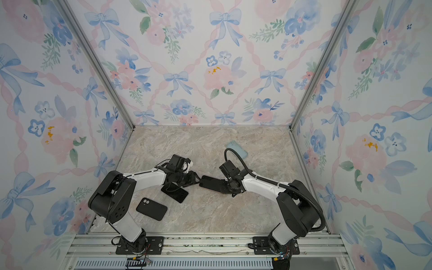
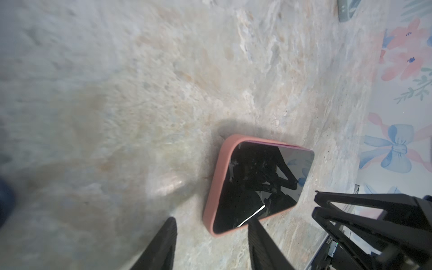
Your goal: Put the phone into the phone case
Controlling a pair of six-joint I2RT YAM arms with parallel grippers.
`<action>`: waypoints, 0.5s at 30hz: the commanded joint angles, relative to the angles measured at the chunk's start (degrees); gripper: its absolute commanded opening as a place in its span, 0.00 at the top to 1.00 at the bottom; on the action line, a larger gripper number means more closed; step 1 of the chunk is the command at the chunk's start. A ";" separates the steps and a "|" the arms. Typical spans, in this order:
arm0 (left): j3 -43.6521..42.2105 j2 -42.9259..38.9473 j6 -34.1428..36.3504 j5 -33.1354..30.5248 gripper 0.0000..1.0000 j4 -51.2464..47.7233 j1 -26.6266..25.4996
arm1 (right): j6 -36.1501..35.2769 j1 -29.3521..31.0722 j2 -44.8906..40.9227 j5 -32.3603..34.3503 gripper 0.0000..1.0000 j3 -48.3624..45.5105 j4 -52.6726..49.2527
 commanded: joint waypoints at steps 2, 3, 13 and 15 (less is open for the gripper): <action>-2.23 -3.09 -0.63 -1.14 0.46 -2.92 -0.53 | -11.79 -1.02 -1.44 1.71 0.61 2.99 1.34; -2.33 -3.36 -0.86 -0.77 0.46 -2.86 -1.18 | -13.81 -1.46 -0.77 1.59 0.59 3.56 2.08; -2.76 -1.94 -3.93 2.76 0.45 0.68 -5.75 | -22.37 -6.75 8.89 -5.57 0.41 8.30 5.82; -2.56 -1.05 -3.86 3.06 0.45 1.35 -5.75 | -22.50 -7.15 10.59 -7.39 0.40 8.70 6.26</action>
